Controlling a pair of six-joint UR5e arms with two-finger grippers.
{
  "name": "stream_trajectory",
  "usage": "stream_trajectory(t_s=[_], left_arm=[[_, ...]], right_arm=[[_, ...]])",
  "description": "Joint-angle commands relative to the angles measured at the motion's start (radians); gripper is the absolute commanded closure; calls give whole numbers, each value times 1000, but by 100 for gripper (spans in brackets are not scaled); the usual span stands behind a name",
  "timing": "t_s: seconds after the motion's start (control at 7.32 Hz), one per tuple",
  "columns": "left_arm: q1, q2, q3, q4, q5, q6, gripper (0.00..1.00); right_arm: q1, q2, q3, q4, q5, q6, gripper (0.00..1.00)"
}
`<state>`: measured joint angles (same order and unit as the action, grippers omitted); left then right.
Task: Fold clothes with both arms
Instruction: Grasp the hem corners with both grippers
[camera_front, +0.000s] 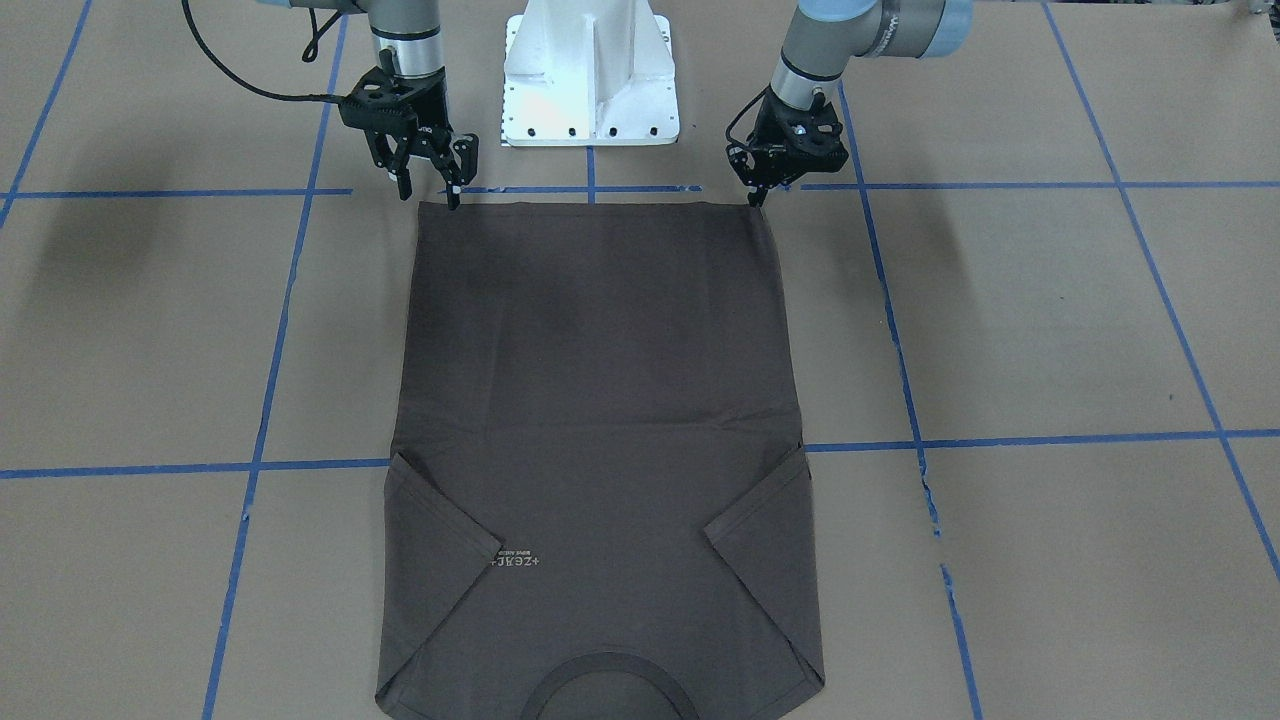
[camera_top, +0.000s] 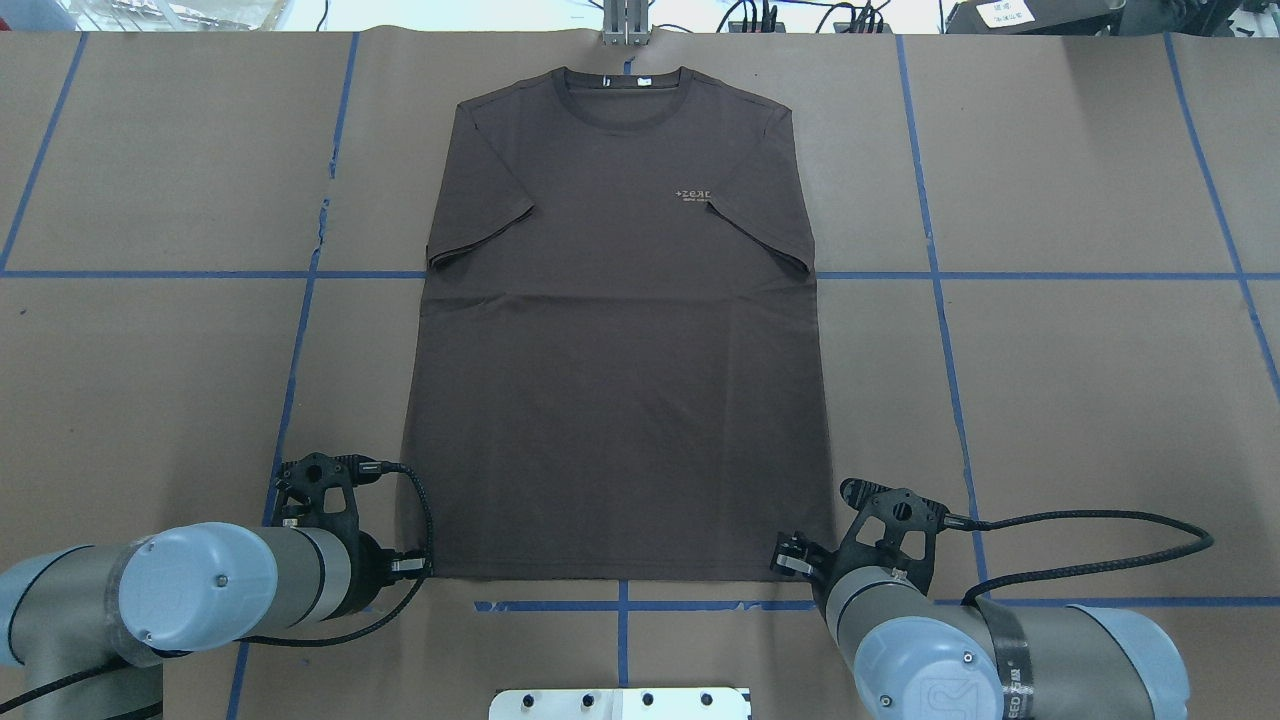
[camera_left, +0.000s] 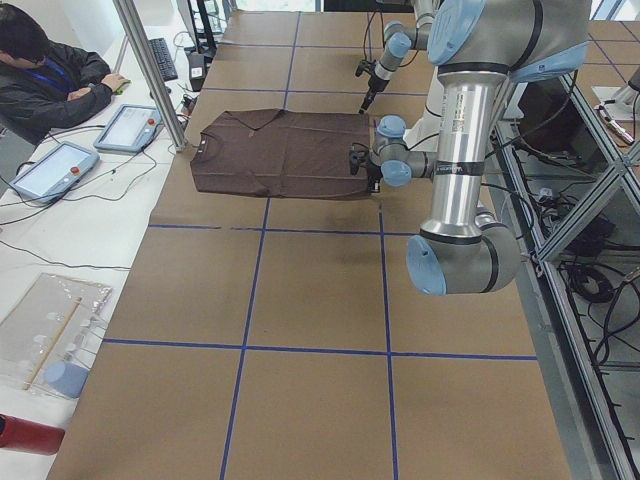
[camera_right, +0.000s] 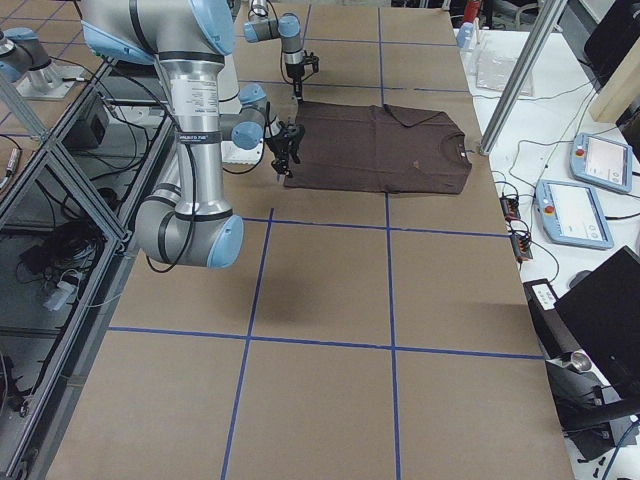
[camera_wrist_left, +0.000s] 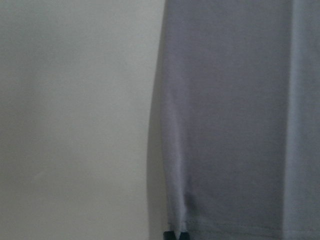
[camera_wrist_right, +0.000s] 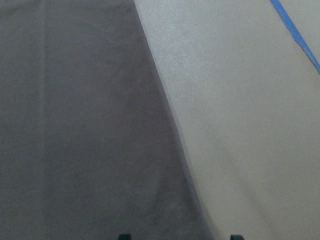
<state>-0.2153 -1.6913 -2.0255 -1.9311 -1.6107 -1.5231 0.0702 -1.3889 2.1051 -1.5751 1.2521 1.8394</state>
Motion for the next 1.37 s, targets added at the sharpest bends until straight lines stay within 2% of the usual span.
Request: stream_trajectory(t_s=[0.0,0.68,1.23], left_arm=[[0,-4,-1,0,0,0,100],[0,-8,-4,0,-2,0,100],[0,-10,-4,0,-5,0,100]], right_arm=[[-4,-4,-22,21,-3,1,35],[-20,-2,-47,21,-19,3,44],[-21,-2,-65,23,-20,3,44]])
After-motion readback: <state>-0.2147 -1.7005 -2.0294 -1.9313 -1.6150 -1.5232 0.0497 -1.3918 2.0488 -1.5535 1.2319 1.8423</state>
